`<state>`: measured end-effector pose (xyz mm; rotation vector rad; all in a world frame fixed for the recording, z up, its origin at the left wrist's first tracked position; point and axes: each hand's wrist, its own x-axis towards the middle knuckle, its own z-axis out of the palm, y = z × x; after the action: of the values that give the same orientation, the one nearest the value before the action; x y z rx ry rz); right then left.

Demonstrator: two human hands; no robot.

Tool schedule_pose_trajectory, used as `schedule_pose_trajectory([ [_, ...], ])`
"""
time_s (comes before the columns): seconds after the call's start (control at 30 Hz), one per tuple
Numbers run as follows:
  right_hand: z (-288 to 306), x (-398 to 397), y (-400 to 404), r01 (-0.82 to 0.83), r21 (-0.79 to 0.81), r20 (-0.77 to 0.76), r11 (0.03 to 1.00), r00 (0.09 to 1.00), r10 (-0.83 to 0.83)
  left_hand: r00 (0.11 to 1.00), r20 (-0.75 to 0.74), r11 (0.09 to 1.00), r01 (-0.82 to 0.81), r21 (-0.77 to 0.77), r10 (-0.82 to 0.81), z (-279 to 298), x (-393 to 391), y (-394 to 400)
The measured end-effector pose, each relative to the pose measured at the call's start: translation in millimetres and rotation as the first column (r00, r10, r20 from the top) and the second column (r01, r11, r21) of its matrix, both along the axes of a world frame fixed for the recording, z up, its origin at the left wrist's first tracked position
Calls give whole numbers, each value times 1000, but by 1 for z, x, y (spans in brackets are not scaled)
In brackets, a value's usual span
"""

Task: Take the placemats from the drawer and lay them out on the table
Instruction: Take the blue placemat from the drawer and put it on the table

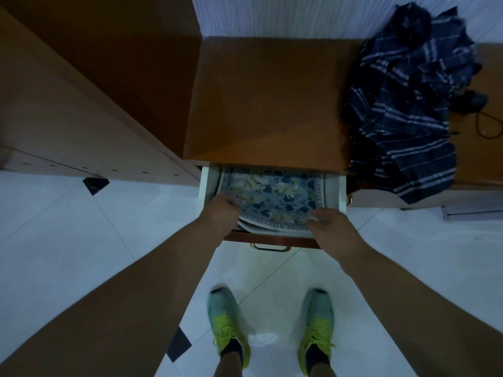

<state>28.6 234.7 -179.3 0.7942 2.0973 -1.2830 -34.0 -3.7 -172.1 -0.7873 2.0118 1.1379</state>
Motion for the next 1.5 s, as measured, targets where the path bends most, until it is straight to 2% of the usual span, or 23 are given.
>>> schedule_pose_trajectory([
  [0.07, 3, 1, 1, 20, -14, -9, 1000, 1000, -20, 993, 48, 992, -114, 50, 112, 0, 4, -5],
  [0.13, 10, 0, 3, 33, -13, -32, 999, 999, -34, 935, 23, 919, -352, 176, 354, 11, 8, -5],
  [0.17, 14, -2, 4, 33, -9, -41, 999, 999, -33, 902, 0, 879, -422, 222, 433, 20, 10, -5],
  [0.23, 18, -3, 8, 70, -37, -10, 997, 997, -71, 859, -23, 825, -483, 293, 511, 39, 20, -7],
  [0.3, 21, -4, 8, 144, -97, 65, 985, 988, -138, 832, 33, 768, -526, 367, 554, 53, 35, -18],
  [0.37, 19, -3, 6, 237, -146, 129, 960, 967, -220, 842, 124, 764, -530, 367, 524, 59, 54, -31],
  [0.47, 13, 0, -1, 358, -156, 179, 920, 927, -330, 894, 191, 851, -445, 279, 405, 58, 77, -43],
  [0.57, 7, 6, -5, 252, 19, 124, 967, 960, -253, 956, 171, 942, -271, 200, 239, 56, 80, -51],
  [0.63, 6, 11, -1, 231, 92, 96, 969, 966, -239, 984, 98, 978, -160, 132, 148, 49, 73, -56],
  [0.73, 10, 9, 8, 272, 6, 118, 962, 956, -270, 999, 13, 998, -32, 55, 31, 41, 56, -61],
  [0.87, 25, 3, 20, 245, -157, 290, 957, 938, -192, 979, 203, 984, -41, 176, 4, 53, 36, -54],
  [0.97, 47, 4, 27, 241, -193, 339, 951, 926, -166, 974, 221, 982, 5, 188, -48, 80, 30, -49],
  [1.03, 72, 7, 28, 209, -172, 332, 963, 932, -143, 986, 152, 986, 38, 164, -63, 96, 37, -48],
  [1.2, 167, 20, 24, 90, -124, 180, 988, 981, -67, 993, -117, 982, -4, 190, 27, 162, 68, -43],
  [1.27, 217, 28, 25, 67, -118, 117, 991, 992, -53, 981, -179, 968, -26, 249, 72, 209, 82, -36],
  [1.37, 287, 45, 31, 62, -95, 0, 994, 998, -63, 968, -249, 953, 49, 300, 29, 278, 98, -29],
  [1.5, 398, 68, 41, 83, -134, -245, 987, 963, -114, 932, -361, 930, 126, 346, 8, 386, 97, -27],
])
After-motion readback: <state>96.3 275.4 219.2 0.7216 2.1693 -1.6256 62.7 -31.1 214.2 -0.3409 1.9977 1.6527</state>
